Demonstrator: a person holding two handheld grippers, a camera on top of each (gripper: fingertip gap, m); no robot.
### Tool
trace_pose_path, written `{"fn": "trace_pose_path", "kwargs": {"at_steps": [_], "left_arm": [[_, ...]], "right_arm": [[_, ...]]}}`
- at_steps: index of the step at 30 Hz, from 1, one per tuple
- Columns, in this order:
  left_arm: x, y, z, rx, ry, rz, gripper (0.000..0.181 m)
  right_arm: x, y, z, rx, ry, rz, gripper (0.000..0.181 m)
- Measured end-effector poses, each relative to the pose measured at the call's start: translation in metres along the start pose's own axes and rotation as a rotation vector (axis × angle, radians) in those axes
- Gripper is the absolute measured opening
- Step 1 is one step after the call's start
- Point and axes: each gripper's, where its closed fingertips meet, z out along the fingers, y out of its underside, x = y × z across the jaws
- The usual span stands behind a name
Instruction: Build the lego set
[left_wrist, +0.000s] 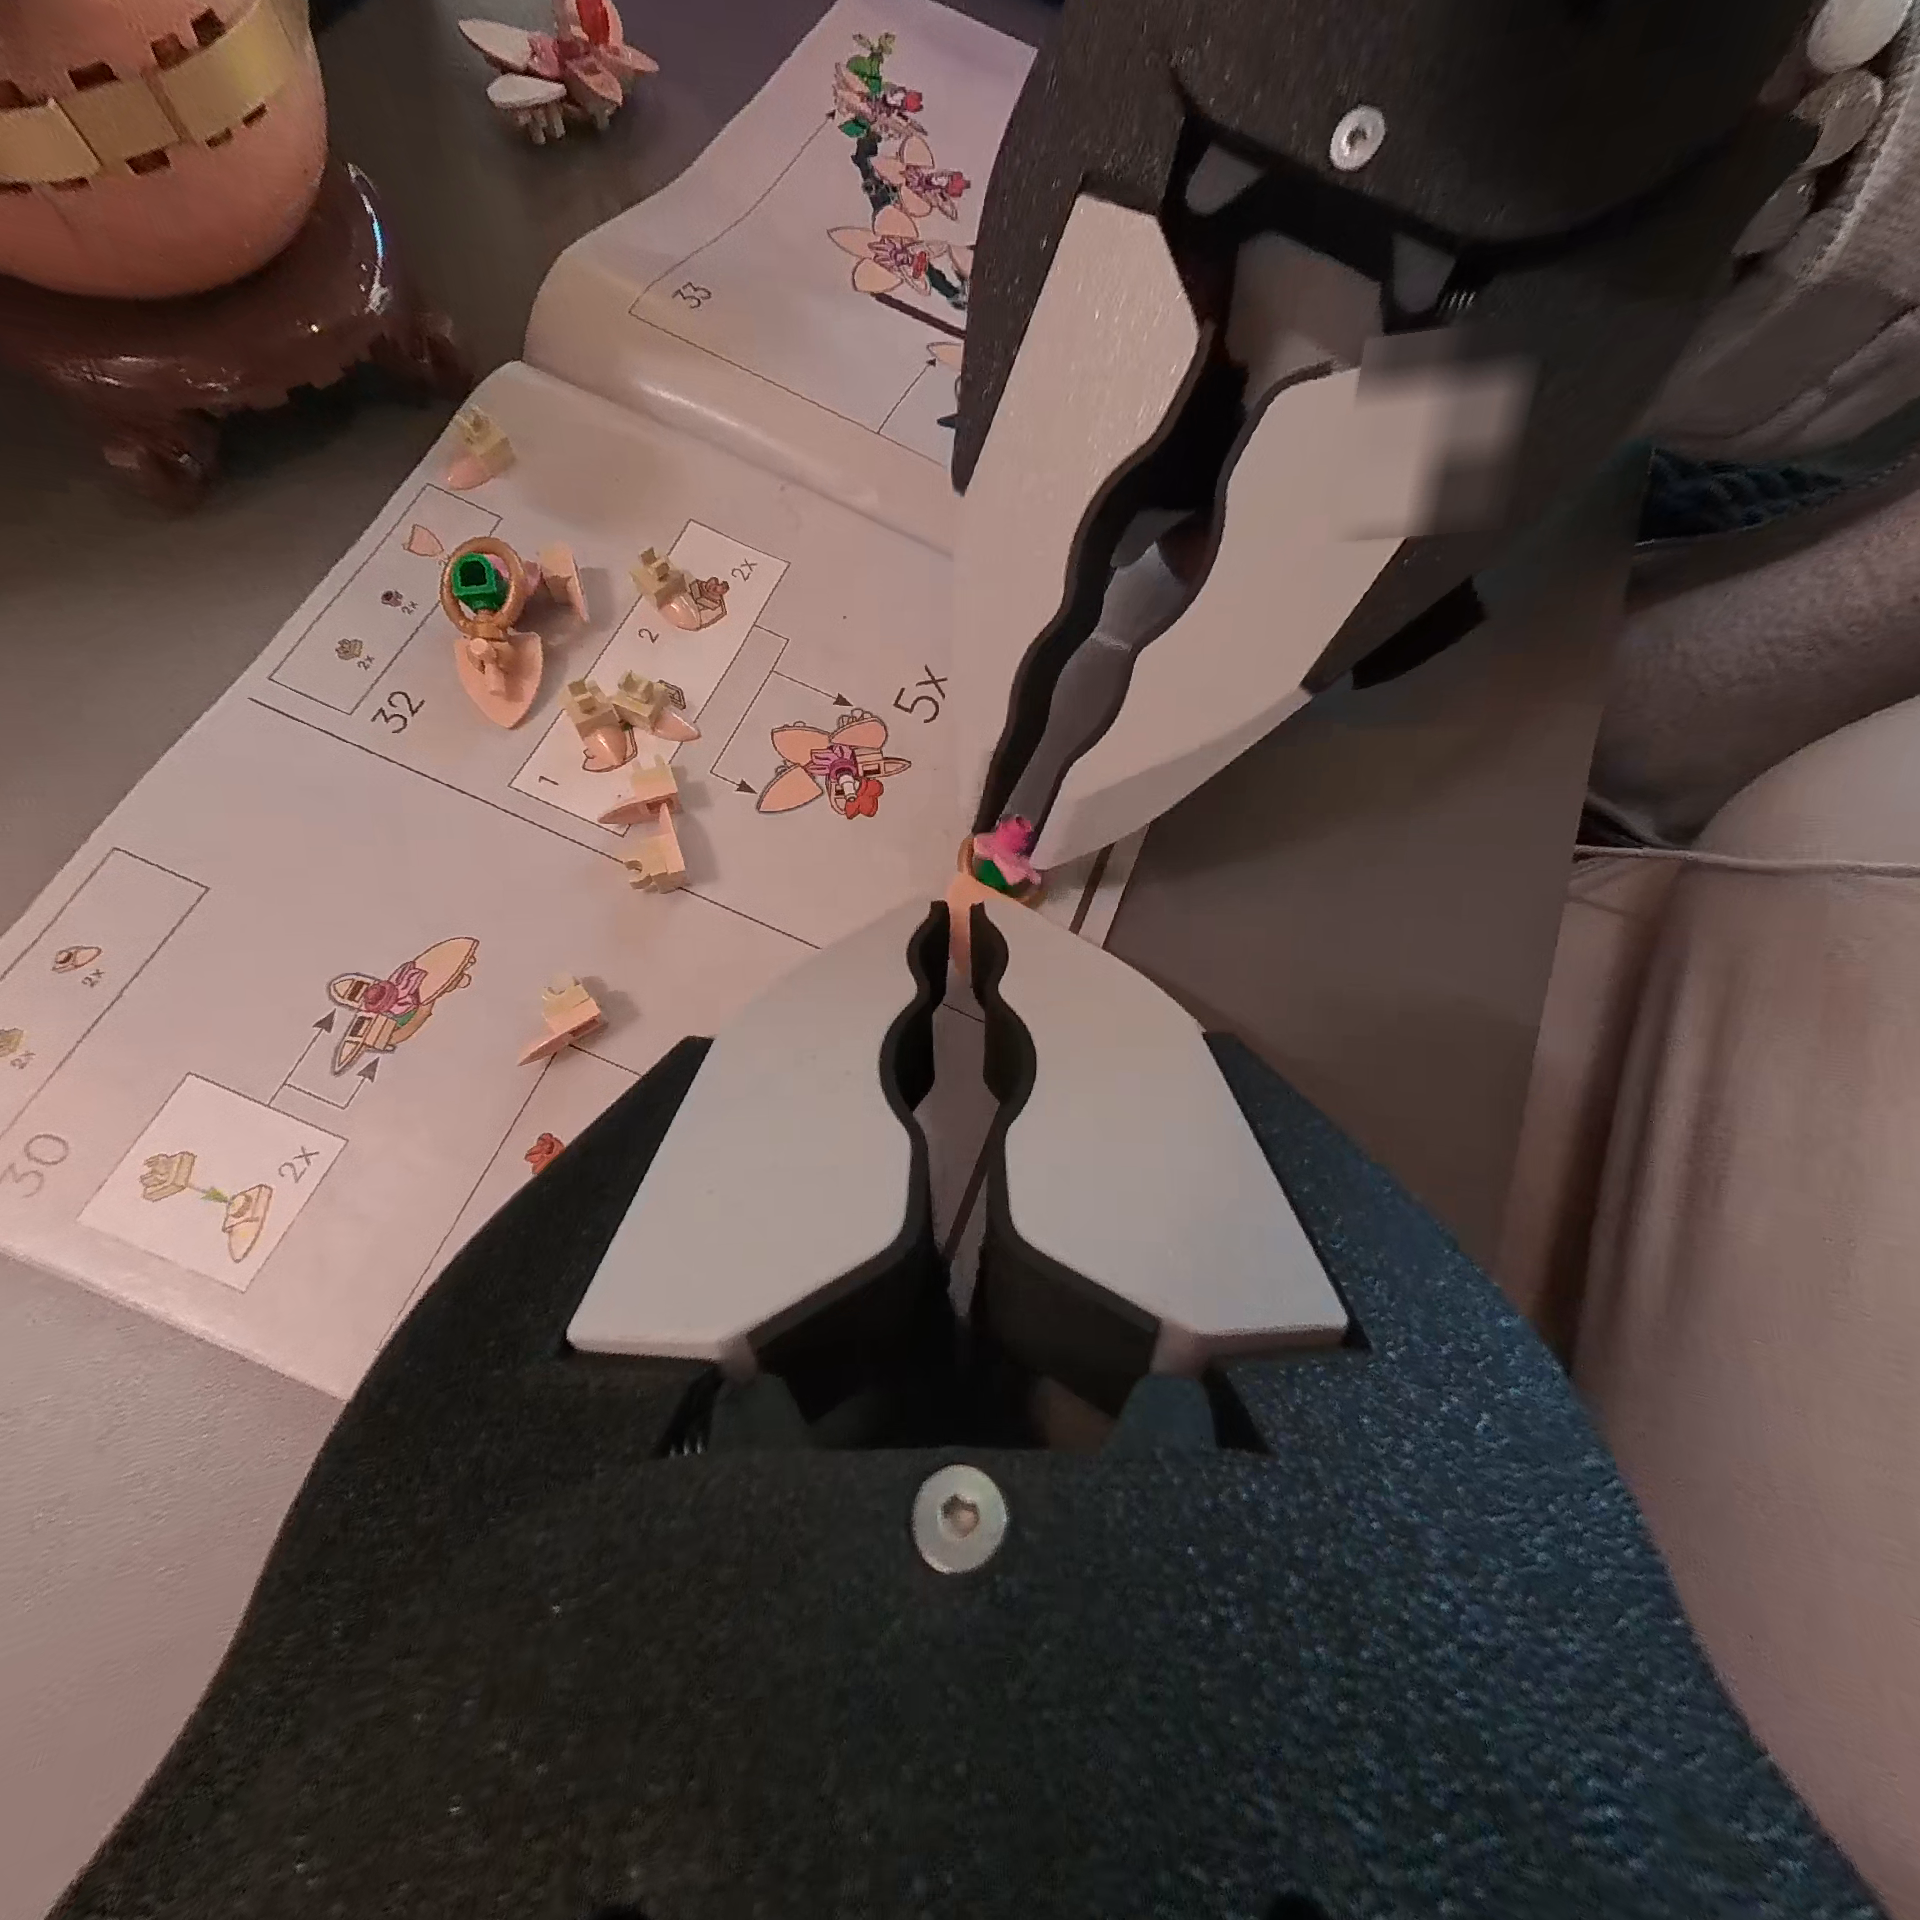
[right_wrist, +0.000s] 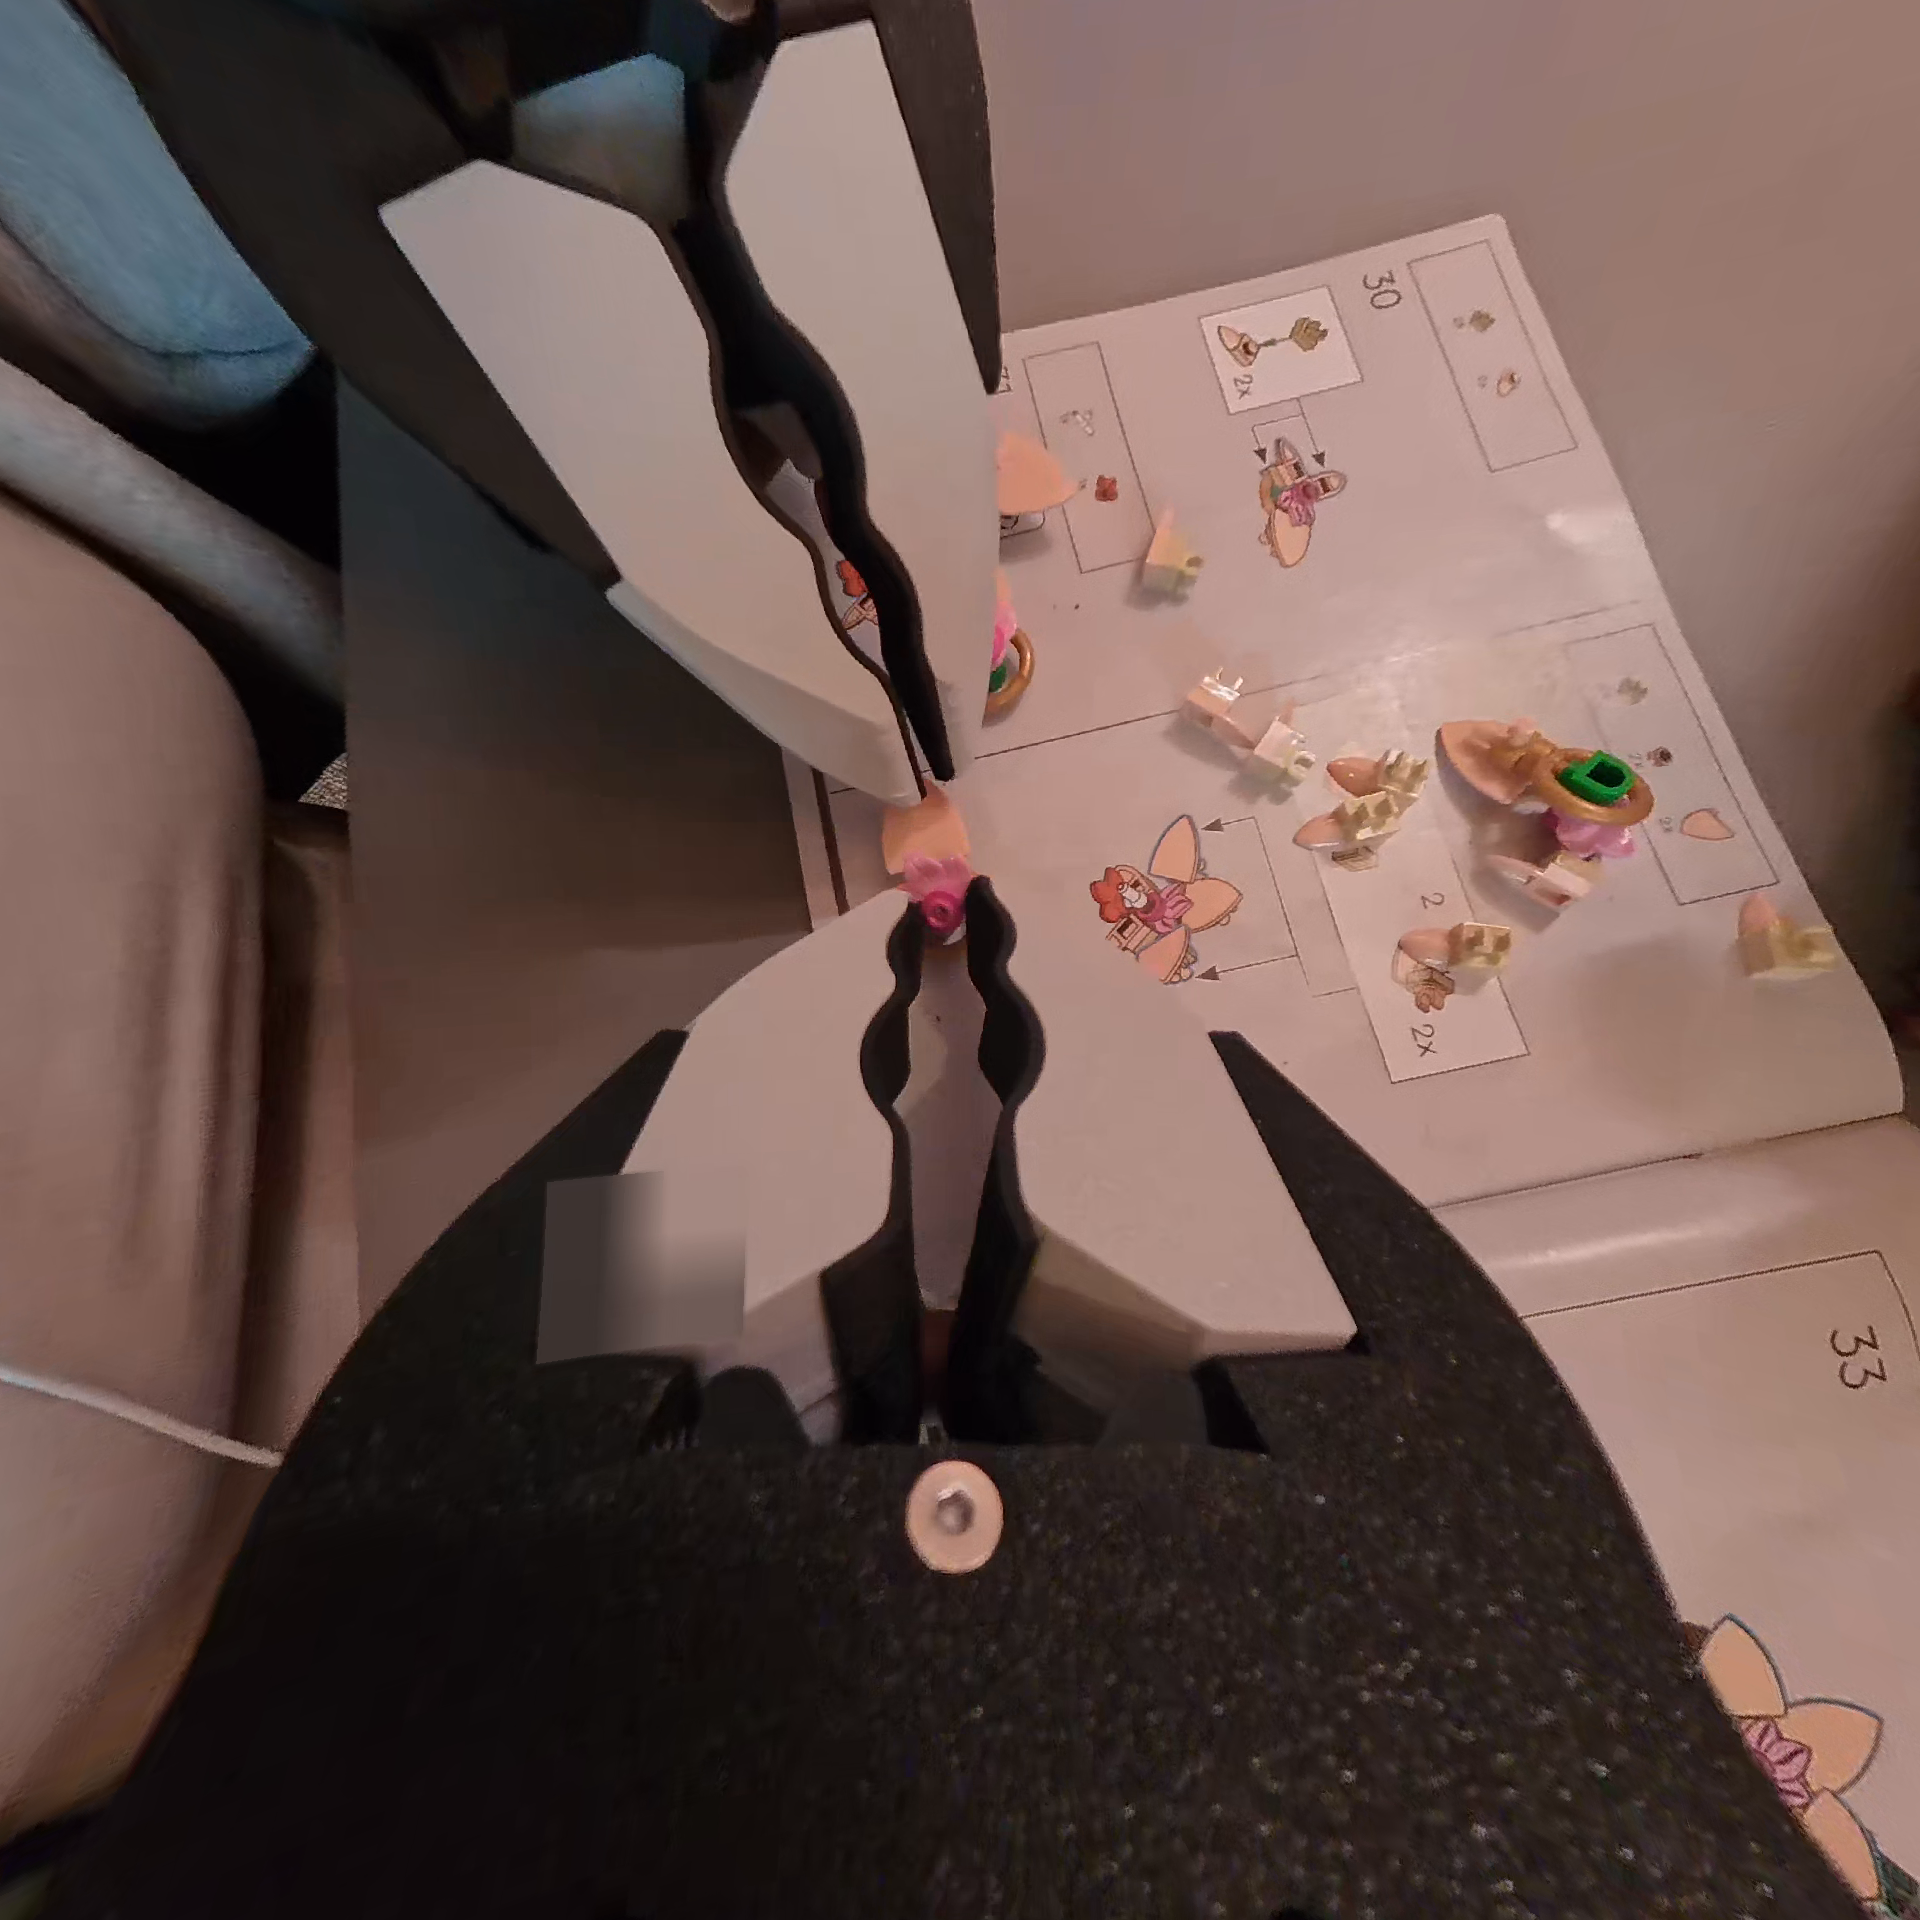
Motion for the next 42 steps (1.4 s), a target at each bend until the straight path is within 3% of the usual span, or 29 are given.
{"fn": "trace_pose_path", "kwargs": {"at_steps": [13, 24, 42], "left_arm": [[0.006, -0.01, 0.002, 0.026, 0.024, 0.027, 0.003], [0.004, 0.0, 0.009, -0.05, 0.024, 0.038, 0.002], [0.002, -0.003, 0.012, -0.054, 0.025, 0.057, 0.003]], "right_arm": [[-0.001, -0.002, 0.002, -0.039, -0.016, 0.014, 0.008], [-0.005, -0.001, 0.004, -0.056, -0.06, 0.049, 0.008], [0.0, 0.0, 0.003, -0.051, -0.071, 0.076, 0.008]]}}
